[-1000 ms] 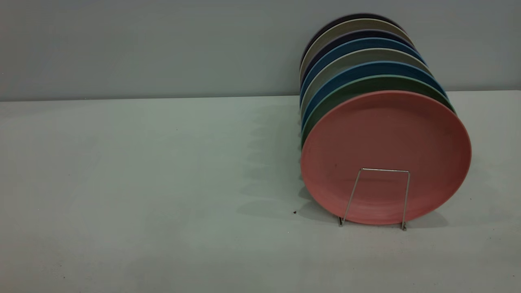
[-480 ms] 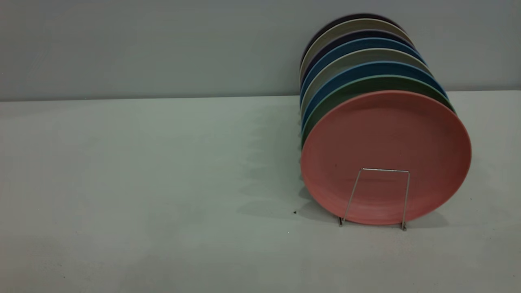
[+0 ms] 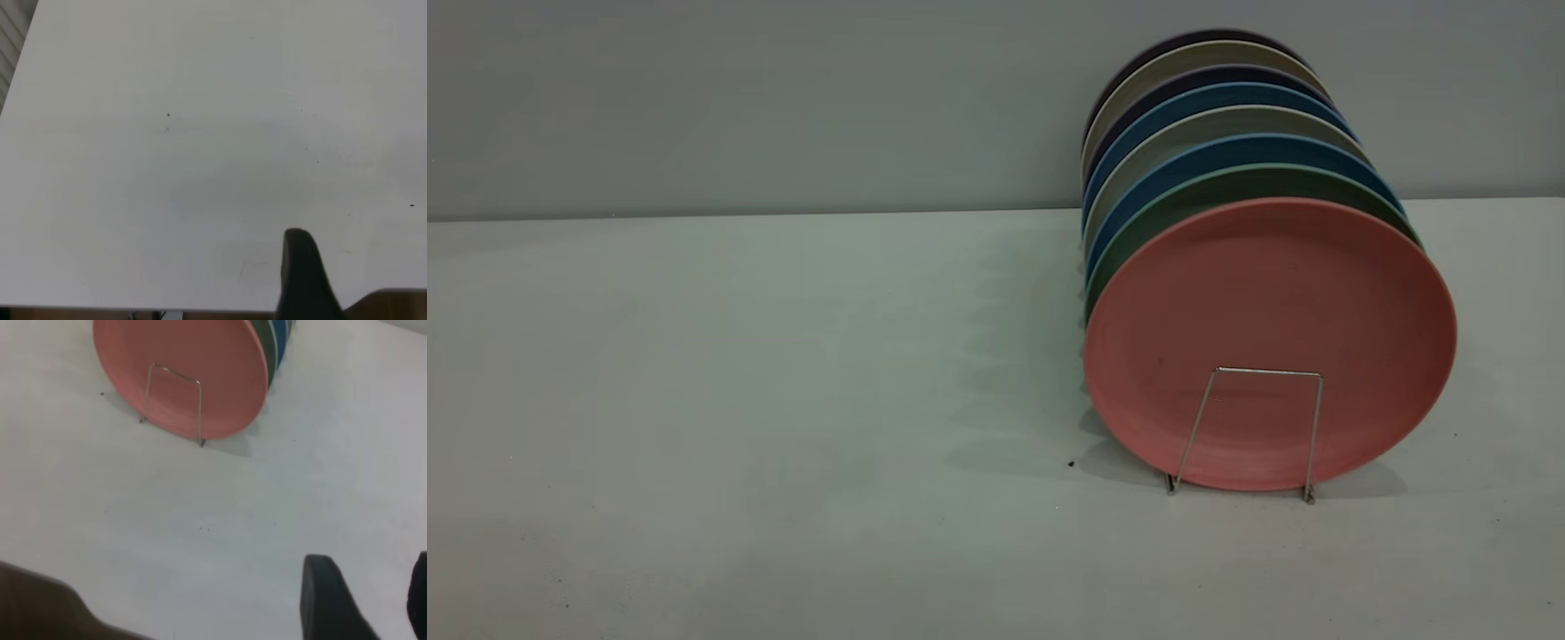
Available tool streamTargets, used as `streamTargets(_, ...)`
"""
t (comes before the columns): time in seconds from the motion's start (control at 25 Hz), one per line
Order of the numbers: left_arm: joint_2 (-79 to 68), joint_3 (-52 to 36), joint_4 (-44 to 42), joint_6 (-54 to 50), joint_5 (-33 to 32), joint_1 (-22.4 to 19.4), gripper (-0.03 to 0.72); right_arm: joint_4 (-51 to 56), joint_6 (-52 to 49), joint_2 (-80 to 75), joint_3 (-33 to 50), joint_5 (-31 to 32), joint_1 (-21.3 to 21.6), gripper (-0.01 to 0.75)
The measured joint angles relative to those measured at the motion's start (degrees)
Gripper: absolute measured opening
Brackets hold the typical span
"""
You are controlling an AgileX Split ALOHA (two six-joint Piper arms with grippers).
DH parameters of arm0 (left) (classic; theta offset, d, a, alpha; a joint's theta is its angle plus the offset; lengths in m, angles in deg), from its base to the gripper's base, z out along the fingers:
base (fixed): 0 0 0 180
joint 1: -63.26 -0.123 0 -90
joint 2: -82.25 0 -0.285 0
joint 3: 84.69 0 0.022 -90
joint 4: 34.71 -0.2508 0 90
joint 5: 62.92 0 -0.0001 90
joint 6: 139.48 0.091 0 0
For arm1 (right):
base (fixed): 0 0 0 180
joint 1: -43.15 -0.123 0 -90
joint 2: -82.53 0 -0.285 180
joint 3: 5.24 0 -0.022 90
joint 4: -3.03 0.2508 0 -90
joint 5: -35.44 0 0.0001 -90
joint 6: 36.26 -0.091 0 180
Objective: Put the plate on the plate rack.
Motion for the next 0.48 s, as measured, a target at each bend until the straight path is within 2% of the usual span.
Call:
streamTargets(0.2,0.00,0.00,0.00,0.00,0.00,0.00,0.484,0.00,-0.06,0.00,0.00,0.00,0.00,0.311)
streamTargets(0.48,0.00,0.00,0.00,0.00,0.00,0.00,0.484,-2.12,-5.23,0.00,0.00,0.00,0.00,0.311)
